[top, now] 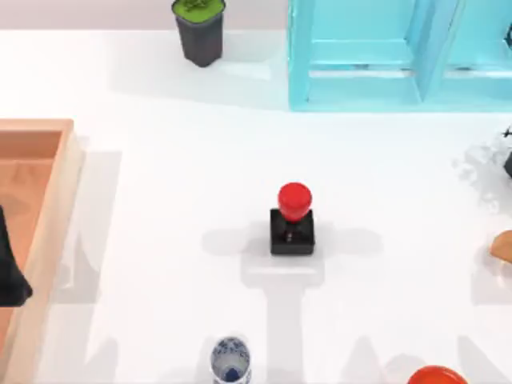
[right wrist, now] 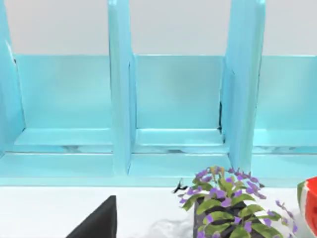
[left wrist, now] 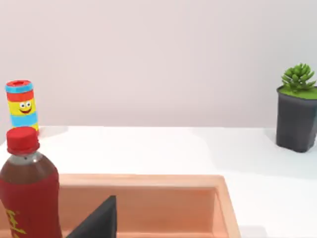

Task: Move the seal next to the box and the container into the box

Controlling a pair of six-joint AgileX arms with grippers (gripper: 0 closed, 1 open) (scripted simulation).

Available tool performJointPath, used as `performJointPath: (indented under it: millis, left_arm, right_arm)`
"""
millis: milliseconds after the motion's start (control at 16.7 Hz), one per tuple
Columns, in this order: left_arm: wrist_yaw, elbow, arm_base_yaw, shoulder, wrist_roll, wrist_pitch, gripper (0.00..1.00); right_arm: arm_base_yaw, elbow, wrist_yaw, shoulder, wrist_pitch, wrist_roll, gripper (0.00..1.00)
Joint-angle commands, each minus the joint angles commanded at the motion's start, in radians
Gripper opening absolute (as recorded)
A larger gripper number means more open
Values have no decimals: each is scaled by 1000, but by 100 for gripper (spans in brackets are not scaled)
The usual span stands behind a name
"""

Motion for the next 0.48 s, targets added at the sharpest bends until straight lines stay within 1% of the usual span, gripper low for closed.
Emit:
performJointPath:
  millis: [240,360,480]
  left_arm:
    - [0,28,-9,28,-8,-18,100]
    - [0,95,-30,94,-27,-60,100]
    - [1,198,-63,198,-58,-126,100]
  right_arm:
    - [0,0,0,0,0,0,100]
    - [0,0,0,0,0,0,100]
    - [0,0,0,0,0,0,100]
